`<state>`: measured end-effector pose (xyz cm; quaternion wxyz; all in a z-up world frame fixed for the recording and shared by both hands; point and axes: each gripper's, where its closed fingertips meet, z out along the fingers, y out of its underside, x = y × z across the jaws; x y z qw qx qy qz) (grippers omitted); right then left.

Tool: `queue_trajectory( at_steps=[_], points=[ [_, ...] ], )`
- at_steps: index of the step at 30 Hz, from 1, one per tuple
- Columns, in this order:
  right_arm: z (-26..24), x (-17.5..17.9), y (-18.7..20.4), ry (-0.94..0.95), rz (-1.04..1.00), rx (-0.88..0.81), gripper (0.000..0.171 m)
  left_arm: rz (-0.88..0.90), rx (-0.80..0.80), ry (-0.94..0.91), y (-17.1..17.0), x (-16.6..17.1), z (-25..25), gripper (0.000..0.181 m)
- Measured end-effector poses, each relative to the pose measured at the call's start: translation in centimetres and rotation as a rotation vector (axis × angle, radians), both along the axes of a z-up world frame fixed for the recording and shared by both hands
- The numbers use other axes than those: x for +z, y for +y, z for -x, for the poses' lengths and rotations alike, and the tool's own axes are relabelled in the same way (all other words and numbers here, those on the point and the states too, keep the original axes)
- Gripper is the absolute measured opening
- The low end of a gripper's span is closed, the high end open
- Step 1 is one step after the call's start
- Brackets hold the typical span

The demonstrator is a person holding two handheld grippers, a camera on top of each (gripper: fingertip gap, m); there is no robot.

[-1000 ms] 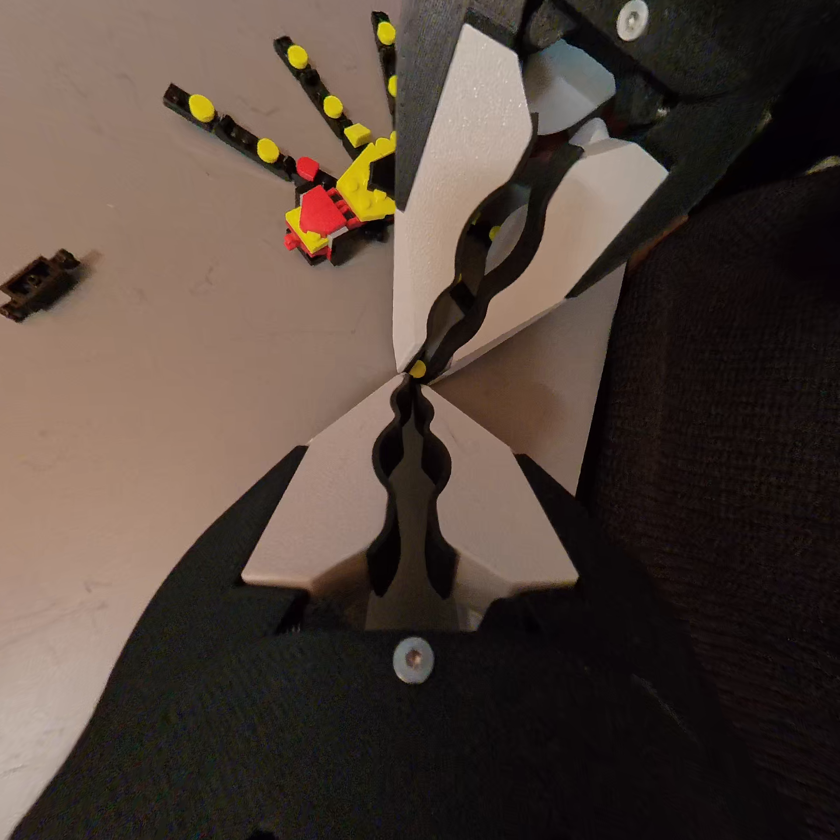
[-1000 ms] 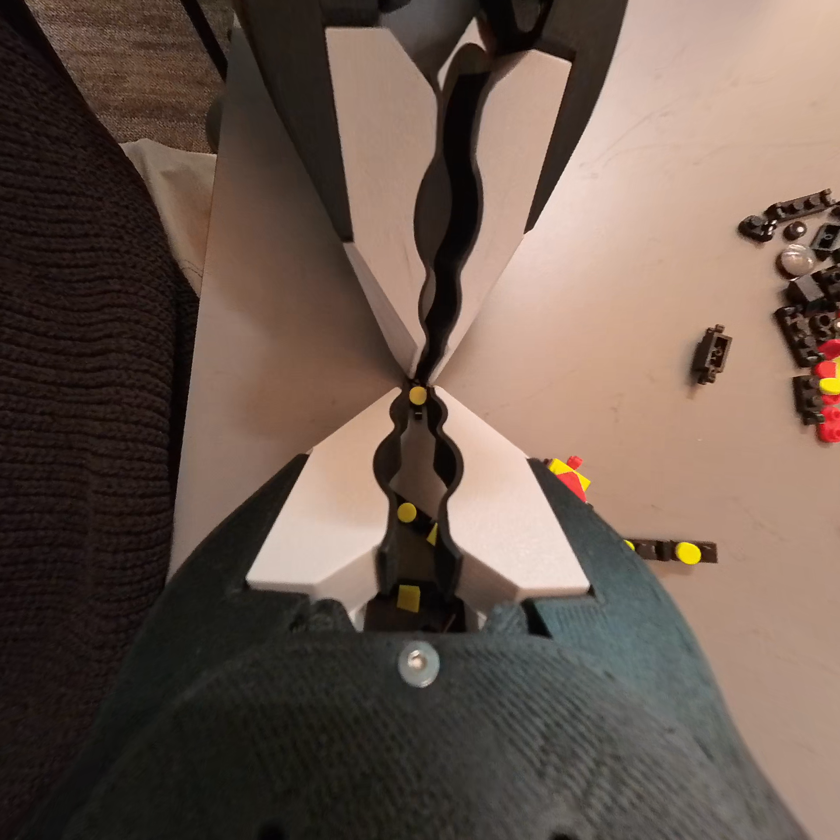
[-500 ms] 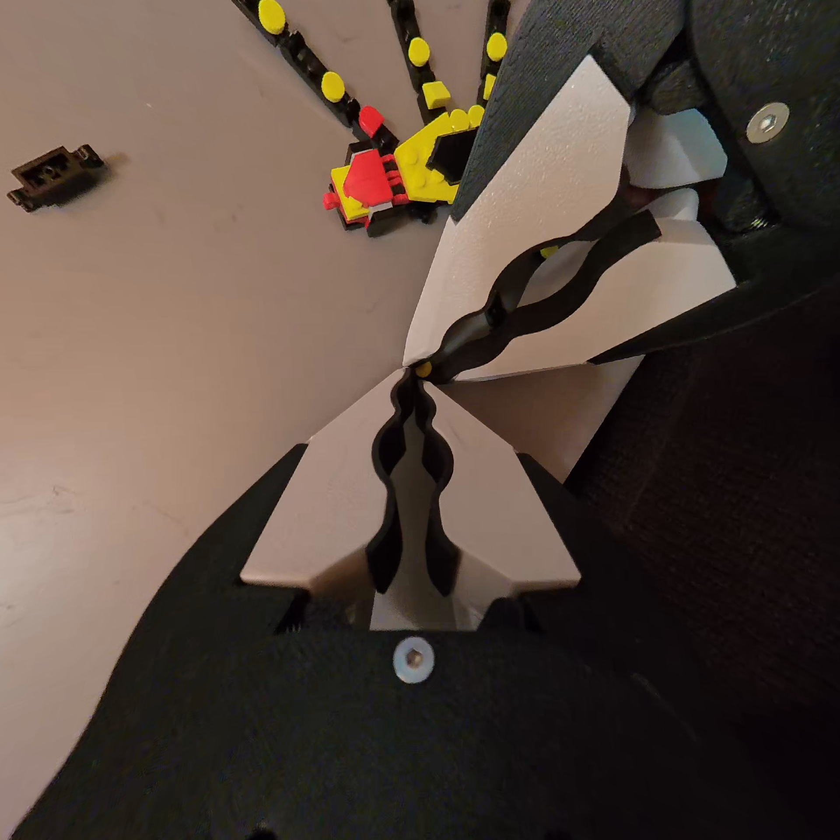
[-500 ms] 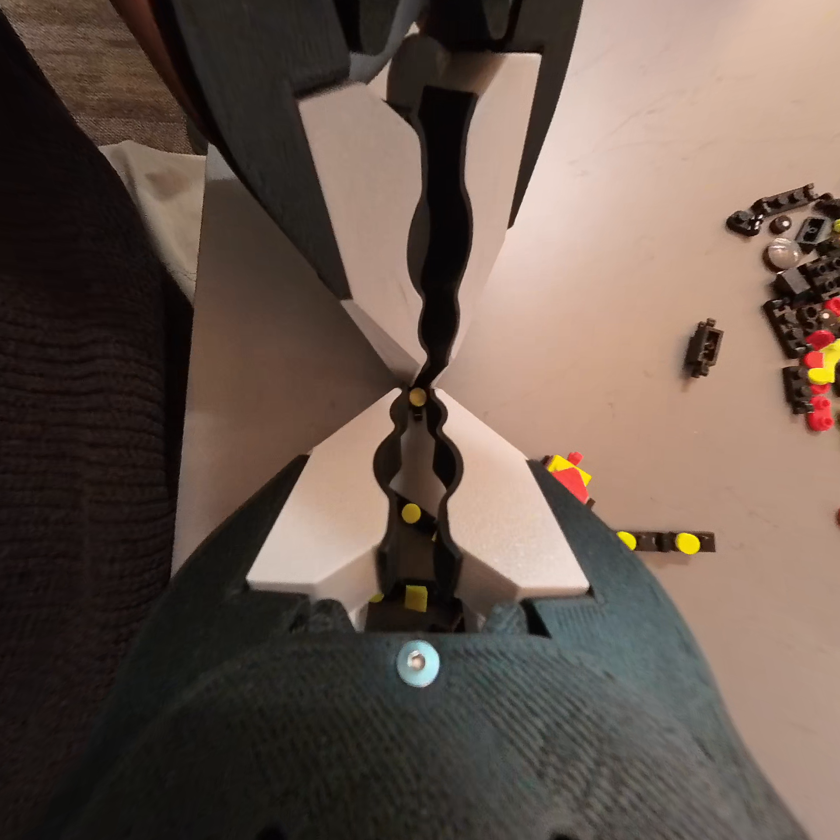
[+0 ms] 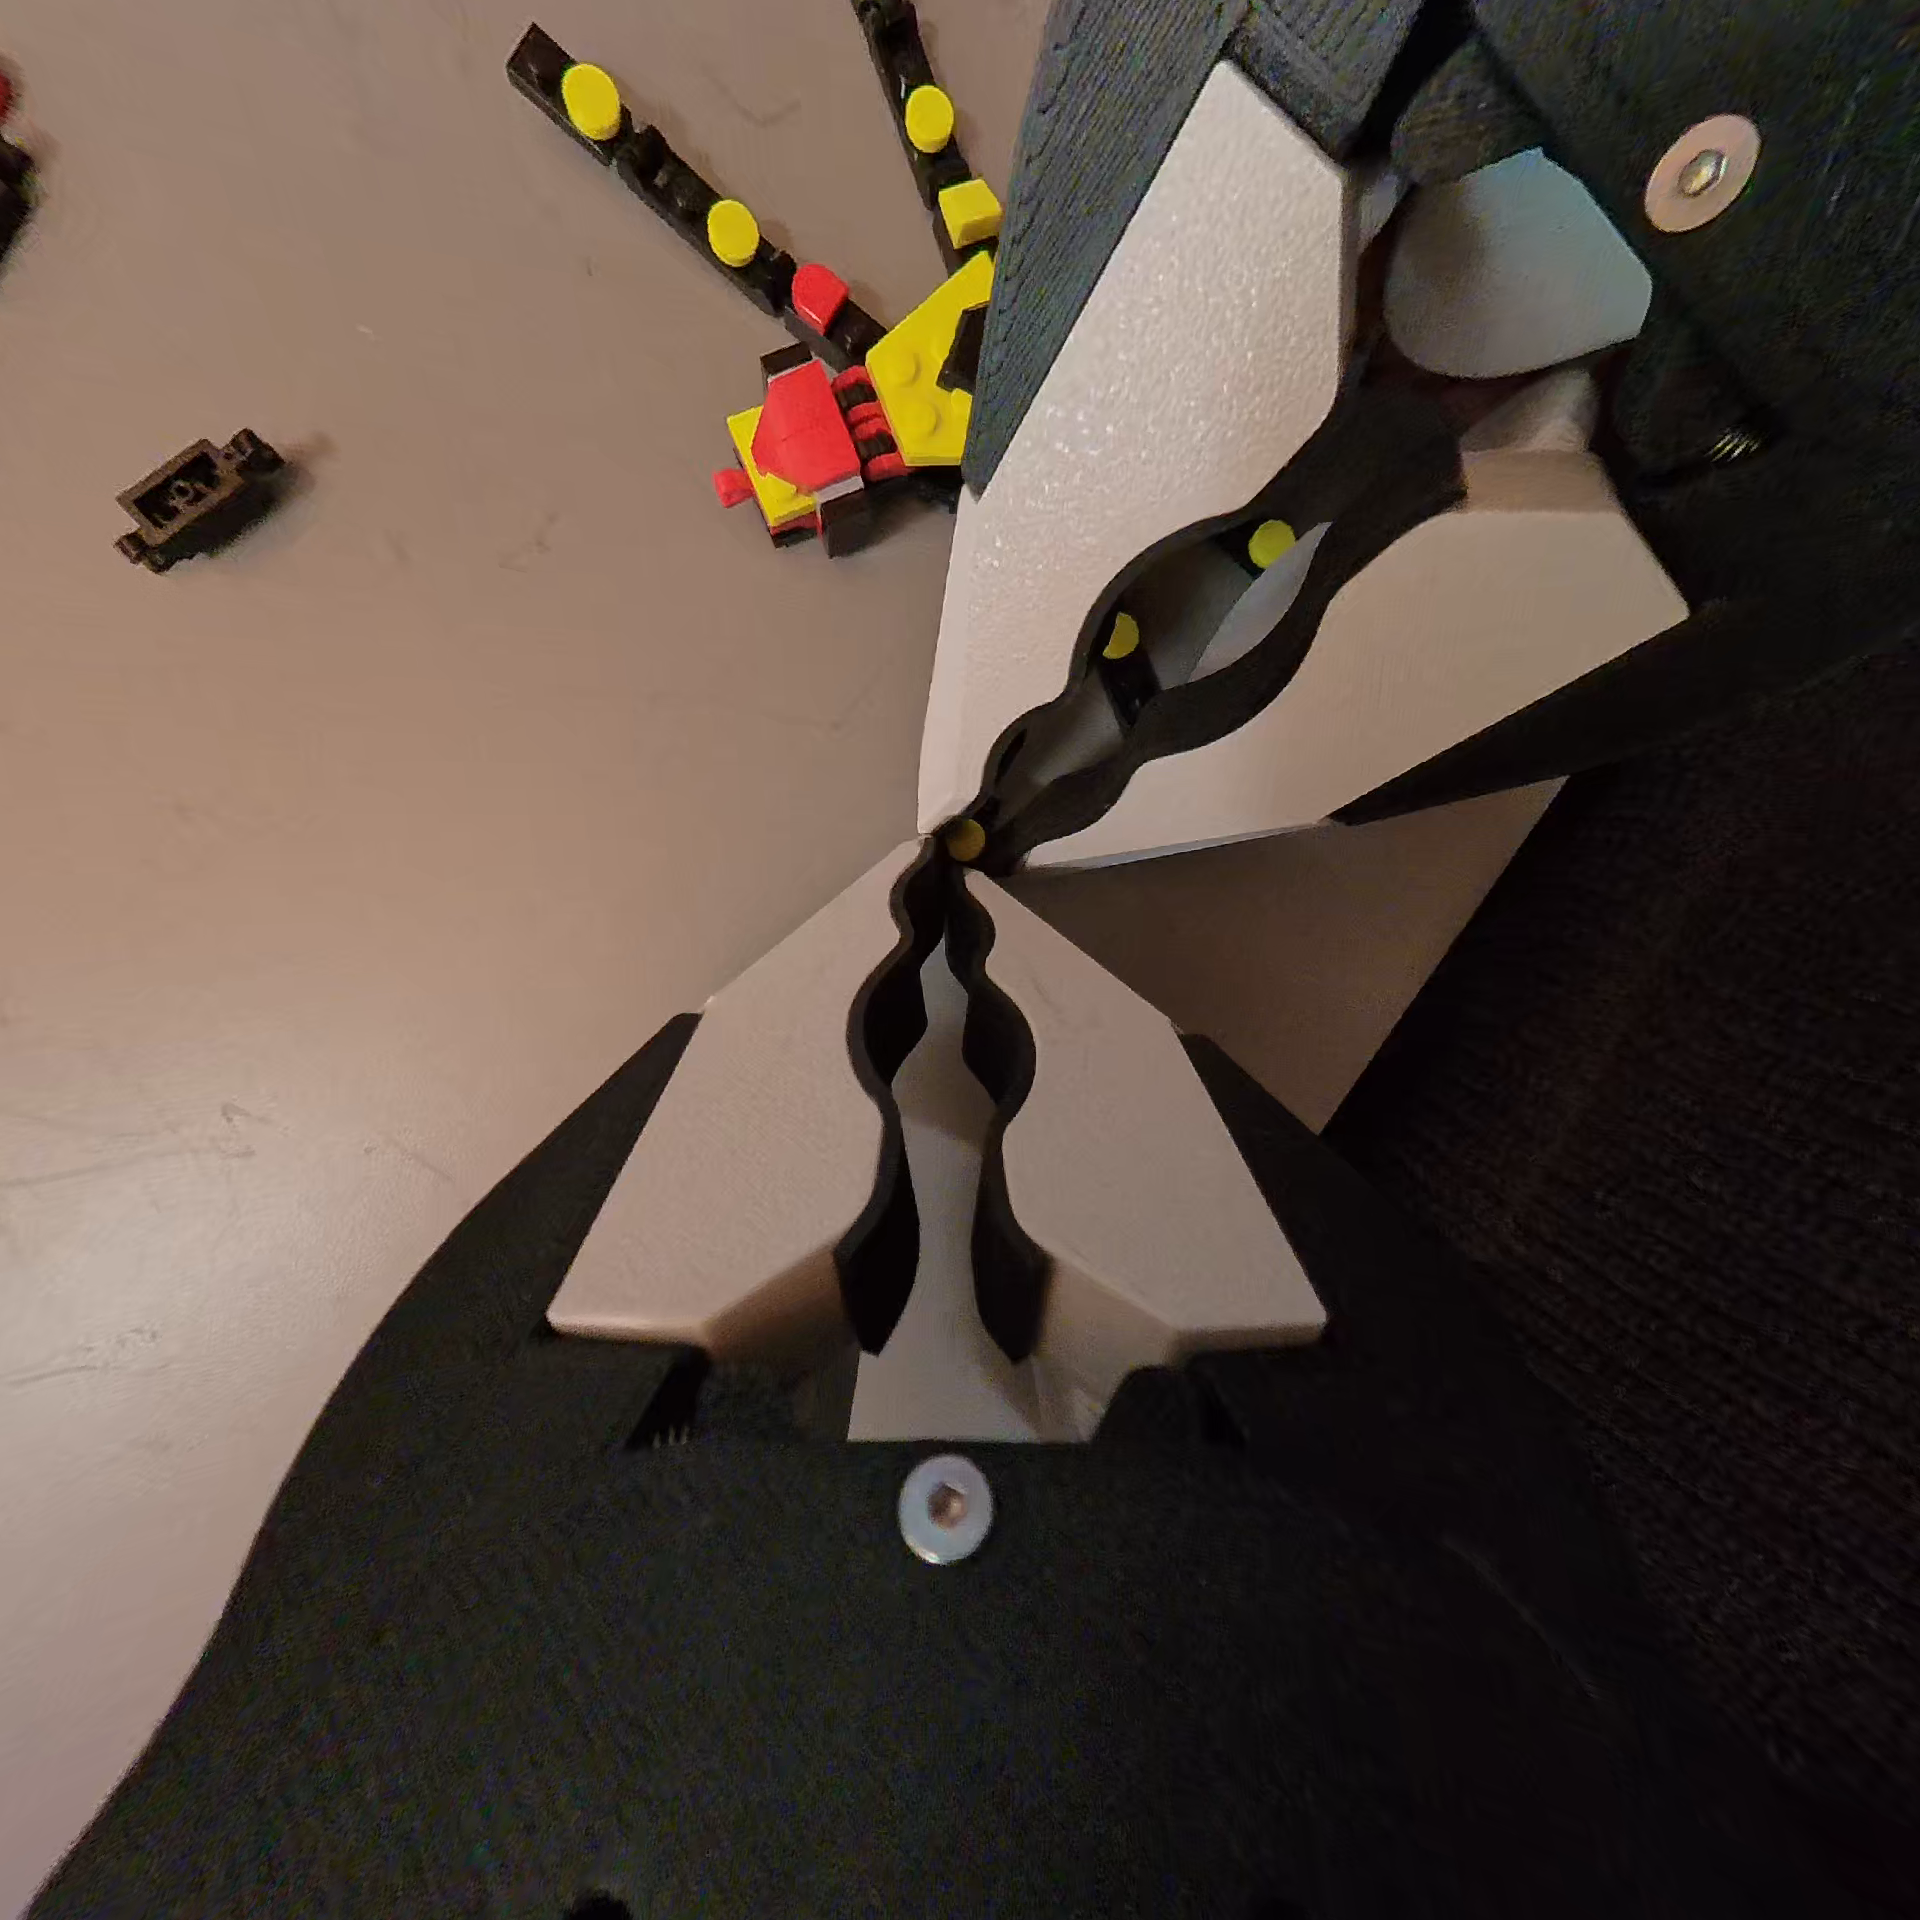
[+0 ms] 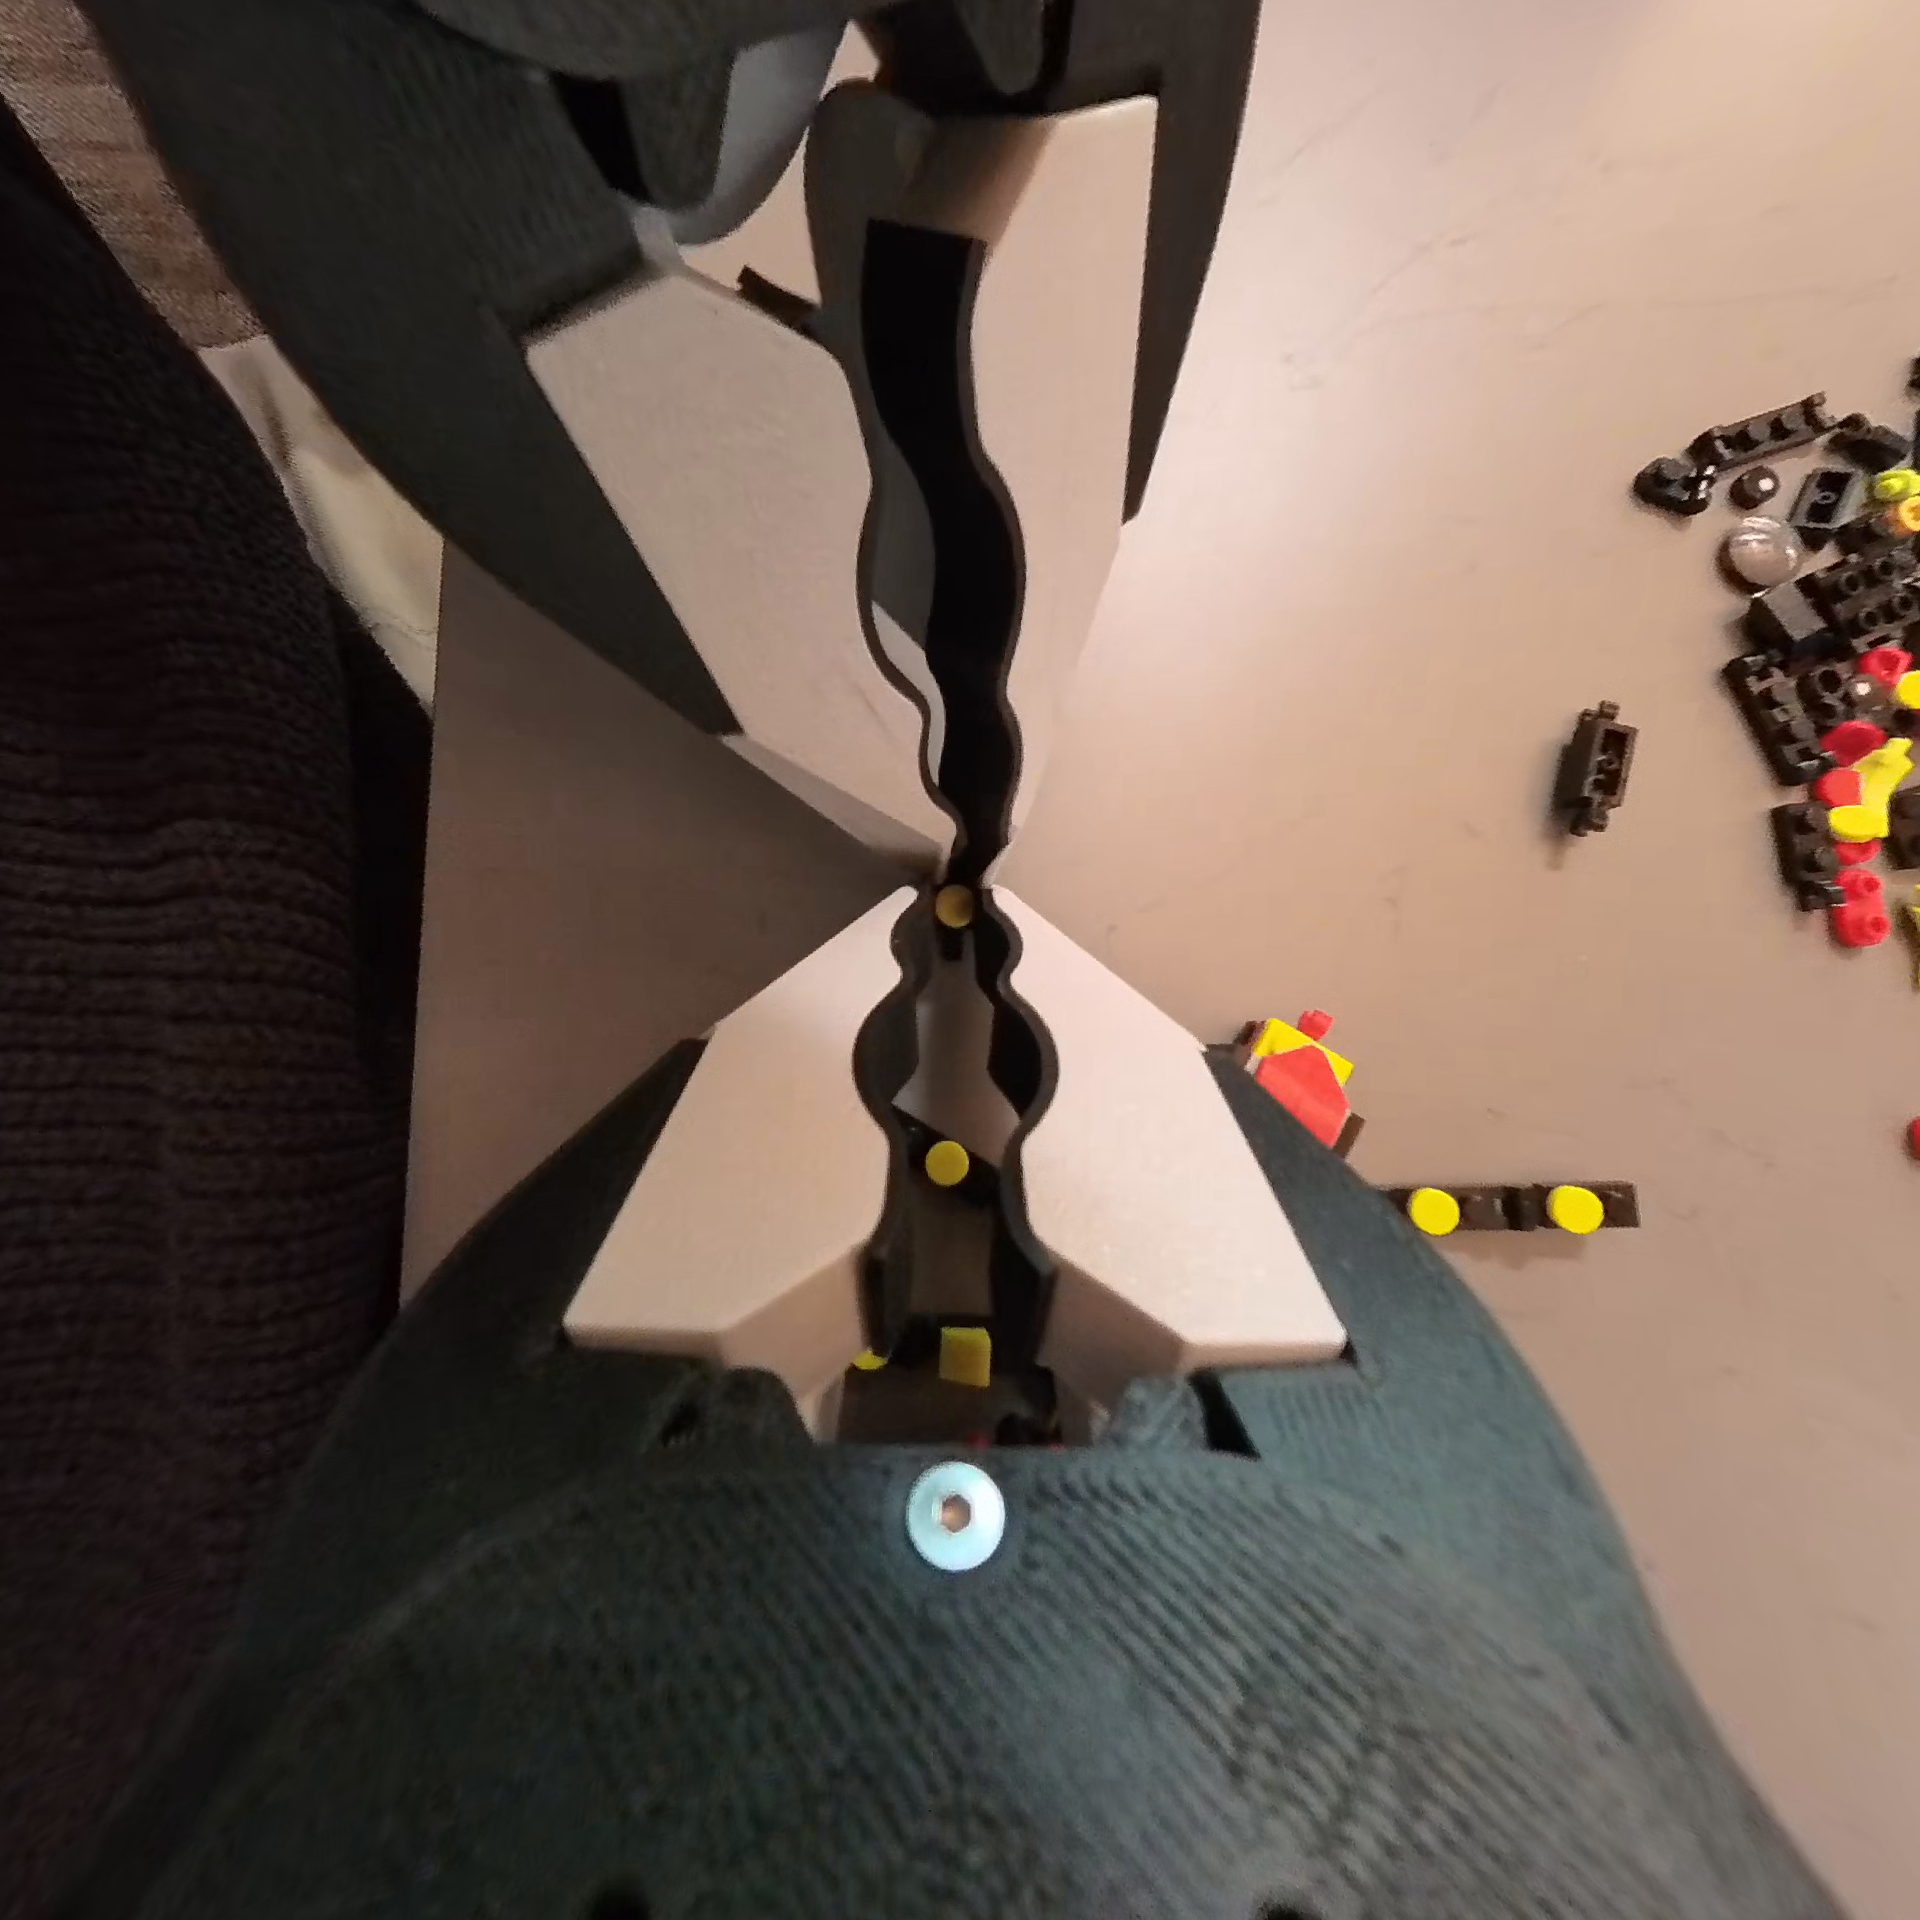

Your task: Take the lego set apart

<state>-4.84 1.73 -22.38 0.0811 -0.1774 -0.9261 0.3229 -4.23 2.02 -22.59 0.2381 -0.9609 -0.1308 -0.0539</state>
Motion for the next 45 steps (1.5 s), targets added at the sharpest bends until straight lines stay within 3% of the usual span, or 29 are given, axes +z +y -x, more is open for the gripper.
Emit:
queue_trajectory(
  at_steps=[13,17,20,24,27,30,34,38,41,45],
  points=[
    [-0.1,0.0,0.2,0.067,-0.012,0.037,0.006,0.02,-0.01,0.039,0.2,-0.1,-0.1,0.001],
    [-0.2,0.0,0.3,0.197,-0.104,0.107,0.005,0.074,-0.048,0.132,0.1,-0.1,-0.1,0.002],
    [-0.3,0.2,0.3,0.201,-0.097,0.102,0.005,0.057,-0.036,0.07,0.2,-0.2,-0.1,0.002],
    [0.4,6.4,-0.6,0.252,0.192,0.01,0.0,0.067,-0.036,0.1,-0.1,-0.2,0.3,0.001],
    [0.9,4.9,0.4,0.345,0.012,-0.016,0.0,0.048,-0.024,0.052,0.0,-0.2,0.3,0.001],
    [1.5,5.4,1.5,0.255,0.082,-0.08,0.0,0.012,-0.002,-0.025,0.1,-0.1,0.3,0.001],
    [0.3,3.2,1.3,-0.035,0.181,-0.124,0.008,-0.023,0.009,-0.05,0.2,-0.1,0.3,0.001],
    [0.5,1.0,1.3,0.04,0.013,-0.081,0.015,-0.065,0.015,-0.107,0.3,0.0,0.2,0.0],
    [0.2,0.3,0.4,0.01,-0.001,-0.048,0.017,-0.106,0.017,-0.145,0.4,0.1,0.2,0.0],
    [0.4,0.0,0.4,0.007,-0.006,-0.044,0.007,-0.134,0.018,-0.18,0.5,0.4,0.3,0.0]
  ],
)
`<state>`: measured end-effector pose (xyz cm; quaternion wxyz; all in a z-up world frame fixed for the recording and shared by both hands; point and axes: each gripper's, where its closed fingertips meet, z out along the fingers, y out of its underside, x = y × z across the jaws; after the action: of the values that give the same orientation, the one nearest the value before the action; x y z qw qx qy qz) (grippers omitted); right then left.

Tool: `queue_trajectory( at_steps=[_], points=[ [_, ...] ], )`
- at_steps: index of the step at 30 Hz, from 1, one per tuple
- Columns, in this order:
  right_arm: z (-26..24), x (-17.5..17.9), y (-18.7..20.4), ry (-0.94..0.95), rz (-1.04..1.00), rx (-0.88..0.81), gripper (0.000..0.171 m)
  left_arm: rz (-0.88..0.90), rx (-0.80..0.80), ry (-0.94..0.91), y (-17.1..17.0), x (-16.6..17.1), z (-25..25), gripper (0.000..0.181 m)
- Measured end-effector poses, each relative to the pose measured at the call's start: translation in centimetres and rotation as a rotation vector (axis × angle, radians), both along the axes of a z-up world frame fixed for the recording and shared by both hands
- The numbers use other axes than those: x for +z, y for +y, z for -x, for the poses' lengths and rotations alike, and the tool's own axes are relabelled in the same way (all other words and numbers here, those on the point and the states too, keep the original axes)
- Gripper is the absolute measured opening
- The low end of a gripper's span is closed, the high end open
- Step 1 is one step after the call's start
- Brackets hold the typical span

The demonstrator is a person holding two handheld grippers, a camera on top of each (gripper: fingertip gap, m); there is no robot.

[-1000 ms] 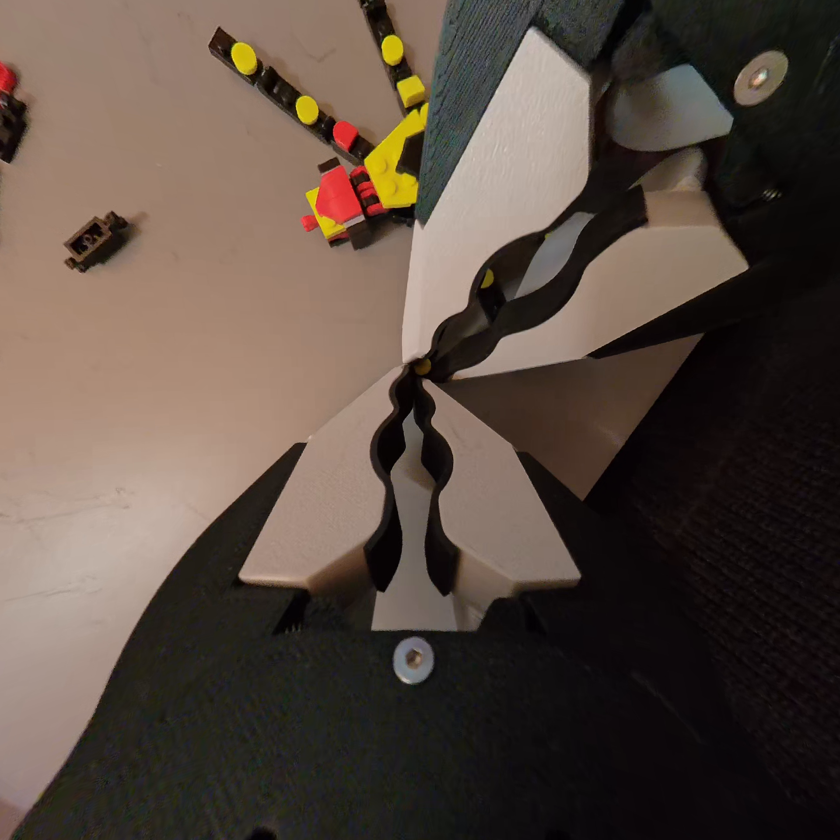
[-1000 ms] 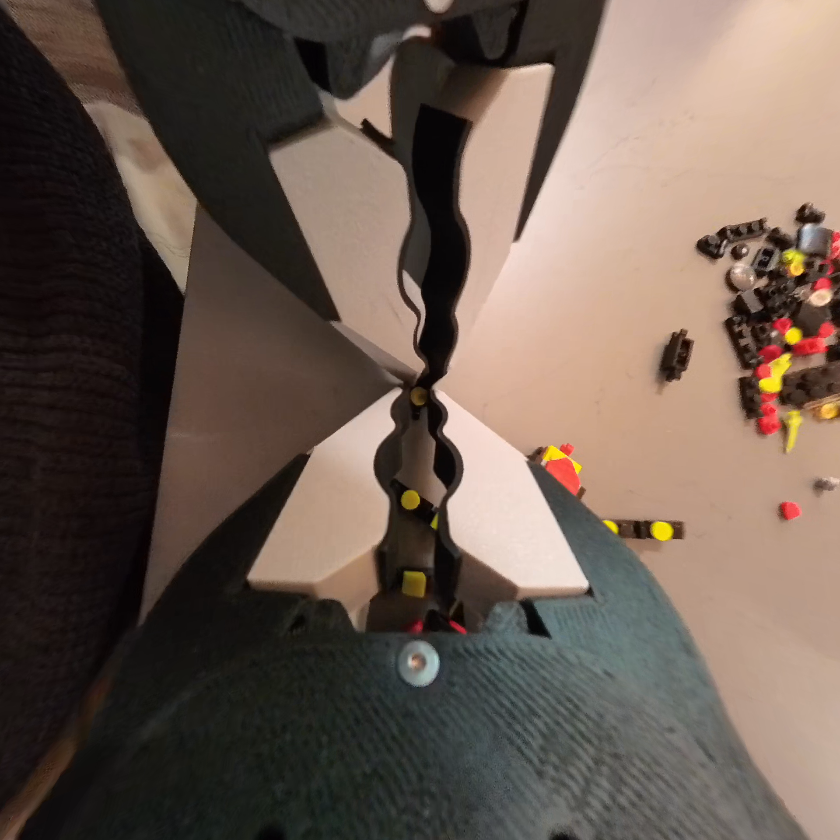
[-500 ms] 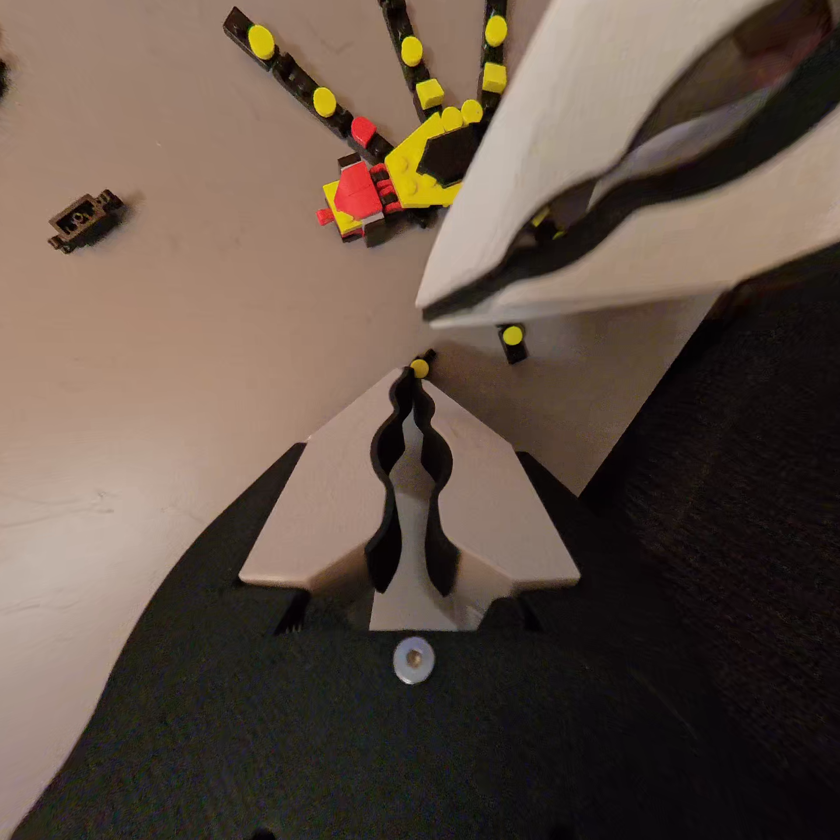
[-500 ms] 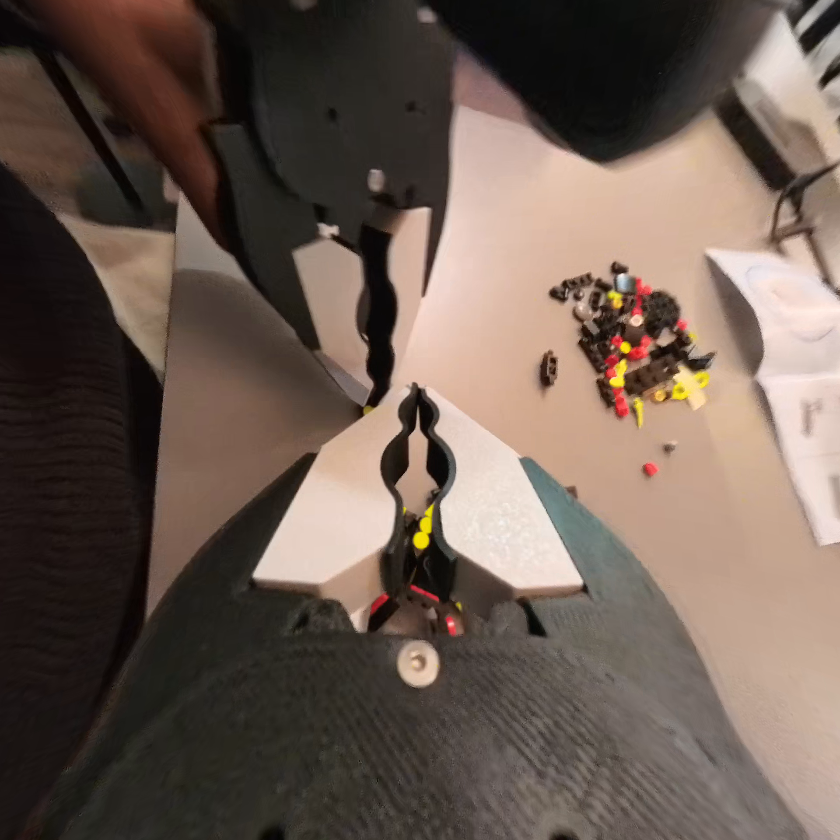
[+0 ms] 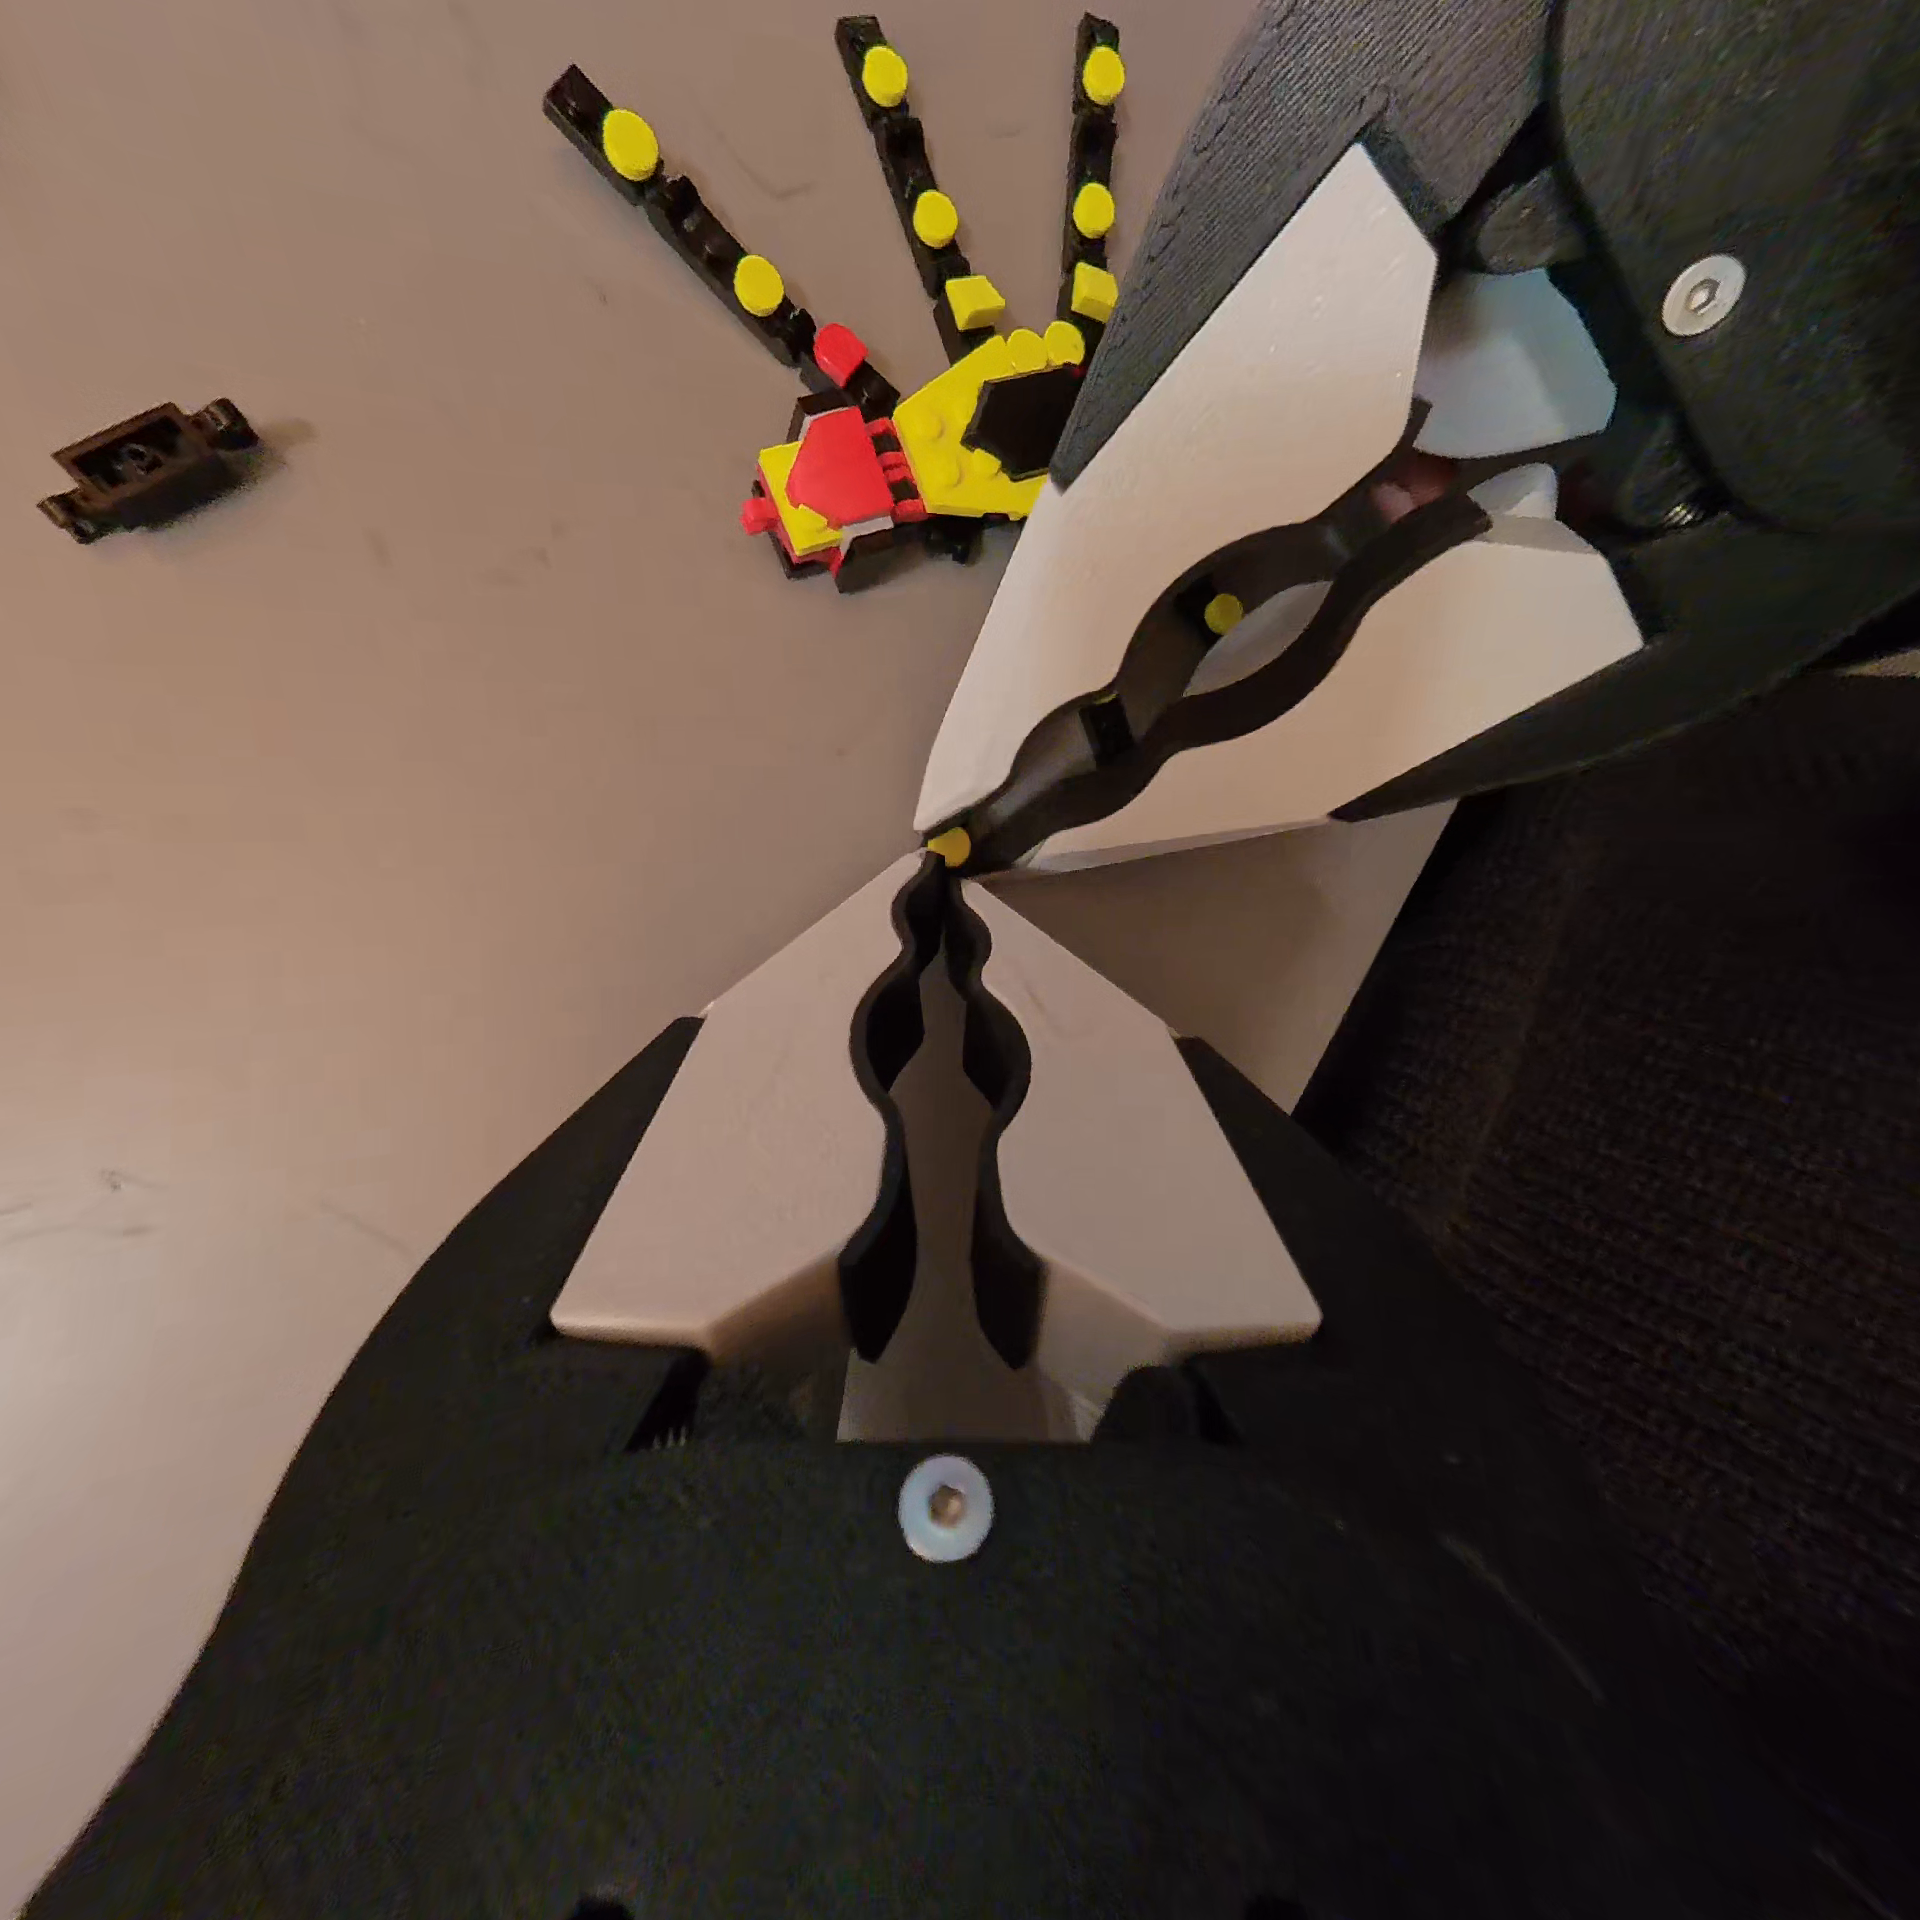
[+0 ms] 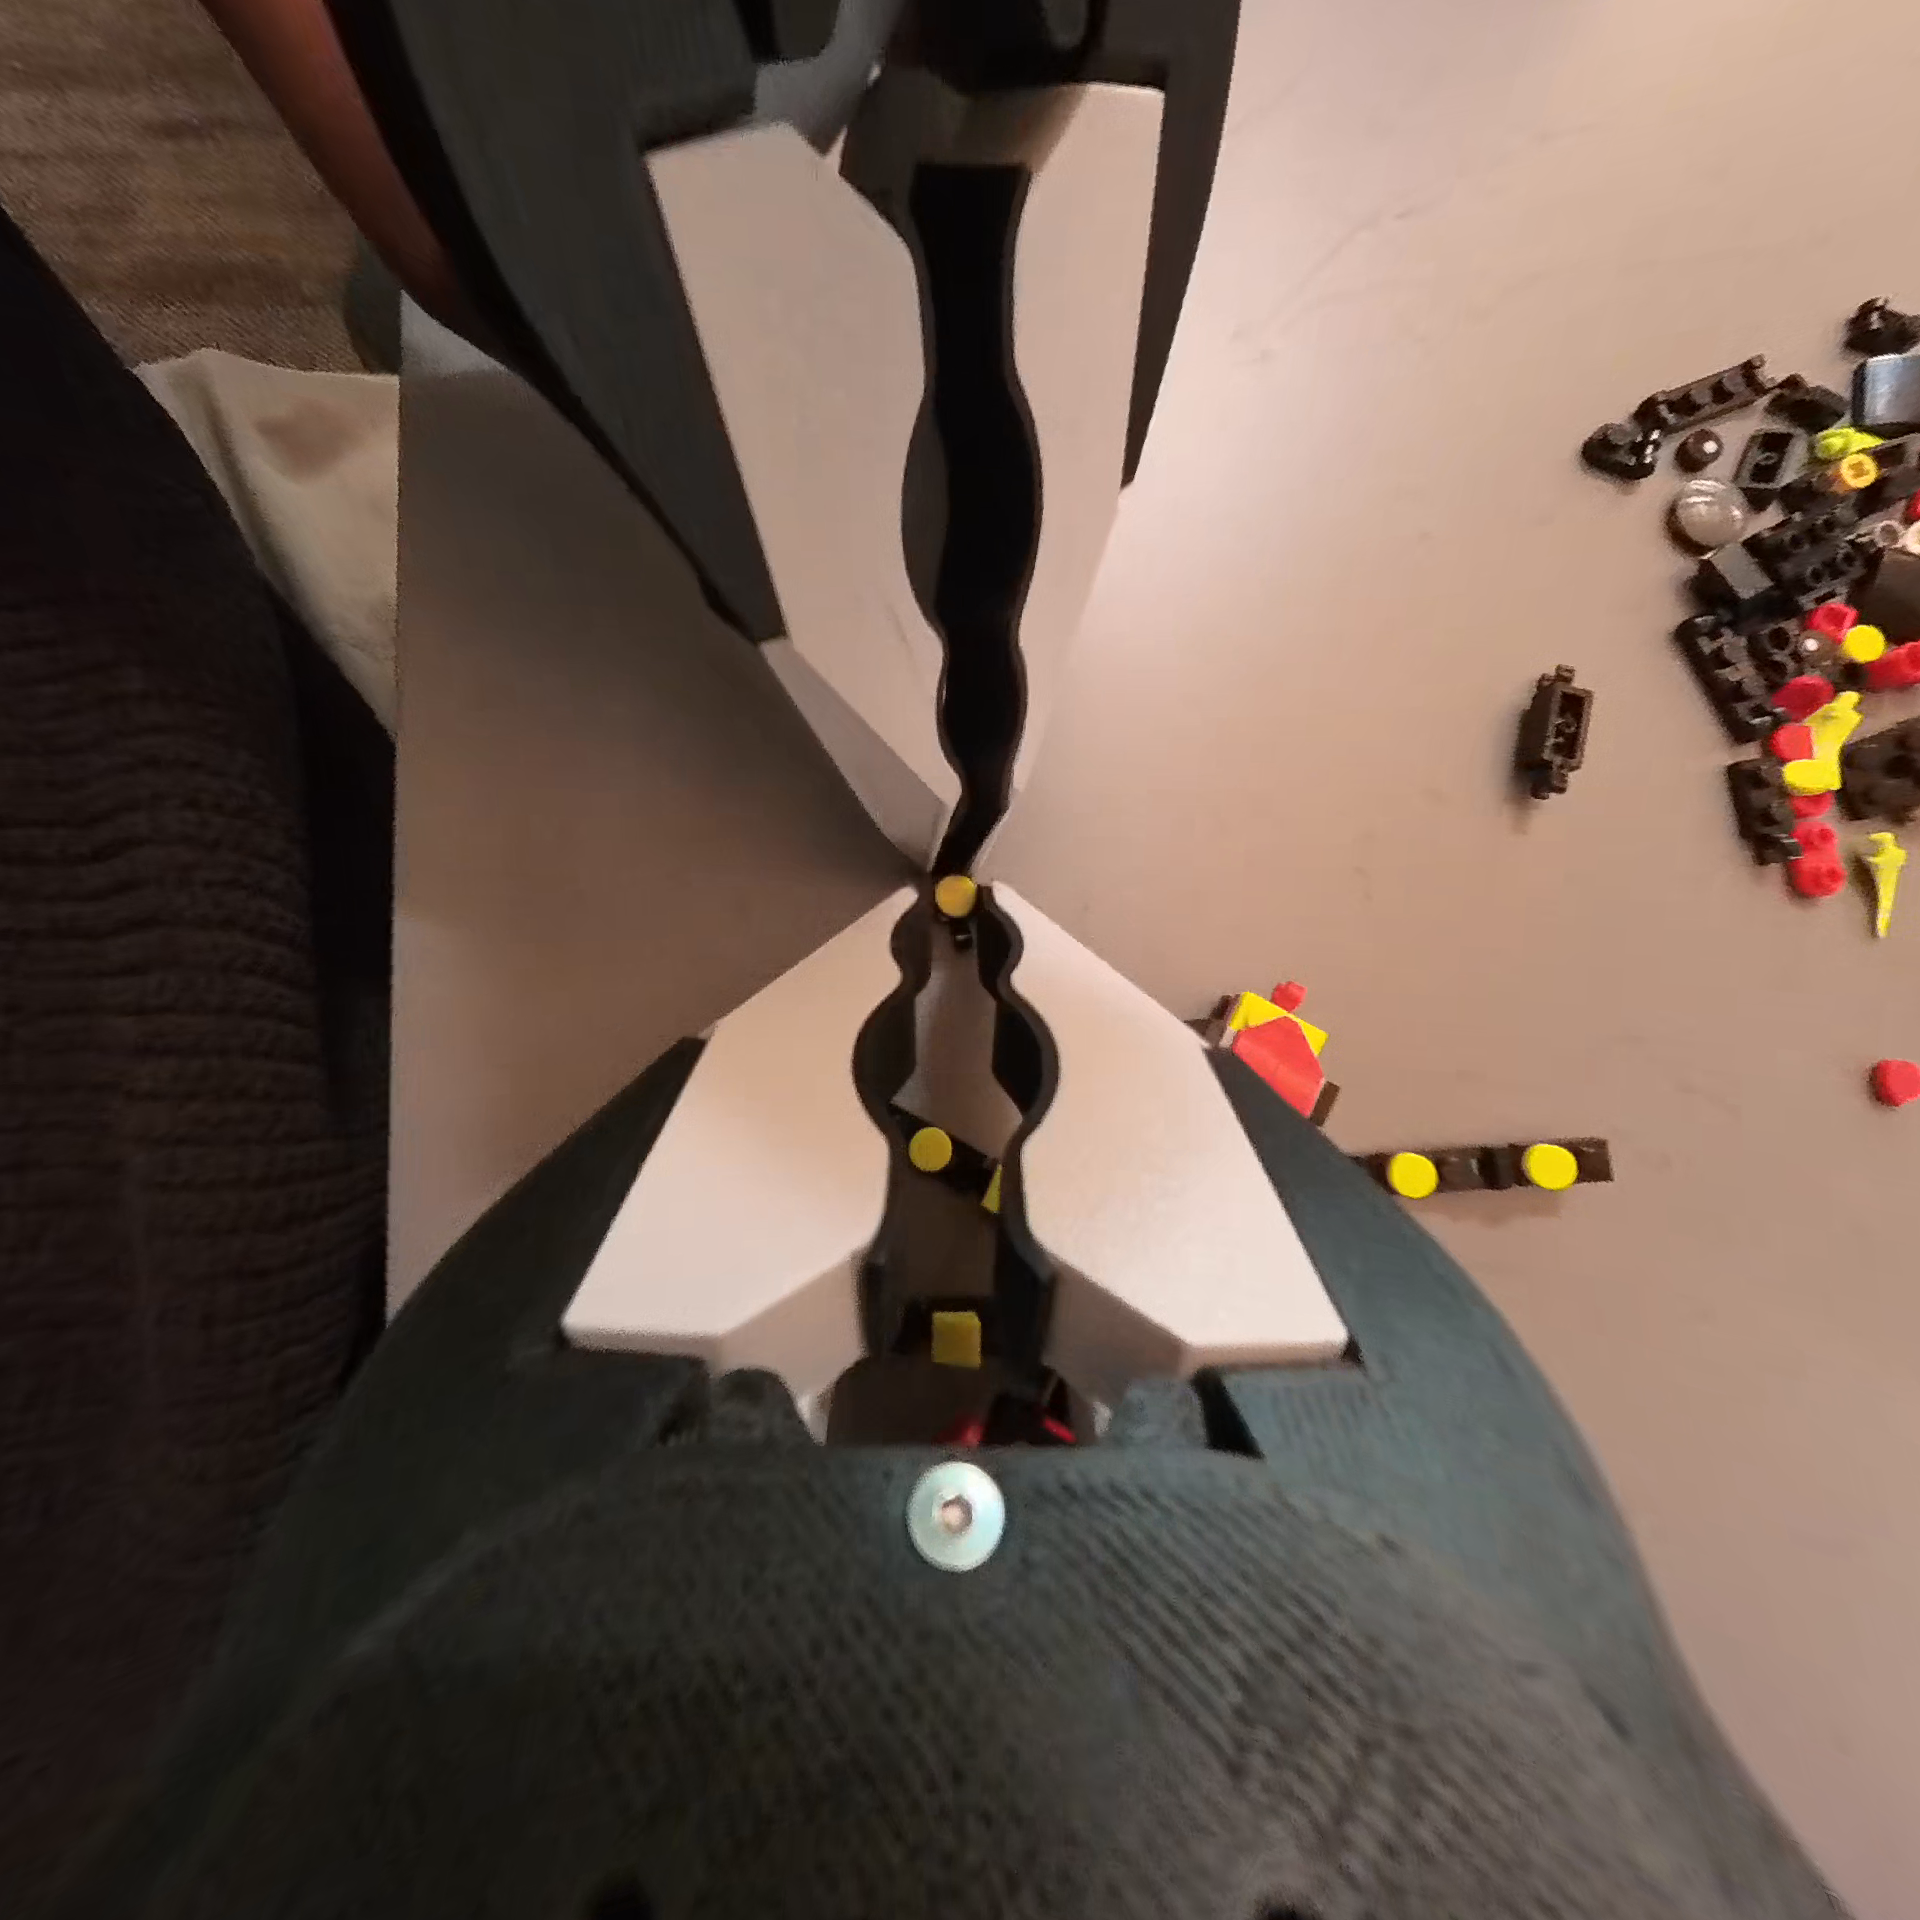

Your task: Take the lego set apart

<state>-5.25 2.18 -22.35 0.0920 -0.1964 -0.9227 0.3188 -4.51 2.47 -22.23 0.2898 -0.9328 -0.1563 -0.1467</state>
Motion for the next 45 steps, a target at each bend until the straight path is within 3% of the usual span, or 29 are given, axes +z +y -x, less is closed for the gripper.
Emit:
queue_trajectory(
  at_steps=[6,14,26,30,38,45],
  points=[
    [-0.07,0.02,-0.14,-0.014,0.014,0.004,0.007,-0.014,0.003,-0.042,-0.02,-0.01,-0.14,0.0],
    [-0.11,0.02,-0.25,-0.005,0.006,0.02,0.007,0.043,-0.002,0.062,-0.19,-0.13,-0.03,0.0],
    [-0.17,0.0,-0.27,-0.023,0.024,0.021,0.007,0.044,-0.003,0.068,-0.17,-0.05,-0.13,0.001],
    [-0.15,-0.03,-0.23,-0.022,0.025,0.021,0.007,0.06,0.024,0.08,-0.43,-0.2,0.48,0.022],
    [-0.32,-0.14,-0.3,-0.034,0.041,0.035,0.007,0.031,-0.131,0.179,-0.23,-0.51,-0.26,0.009],
    [-0.32,-0.15,-0.29,-0.03,0.04,0.039,0.01,-0.001,-0.151,0.133,-0.36,-0.49,-0.28,0.006]
  ],
)
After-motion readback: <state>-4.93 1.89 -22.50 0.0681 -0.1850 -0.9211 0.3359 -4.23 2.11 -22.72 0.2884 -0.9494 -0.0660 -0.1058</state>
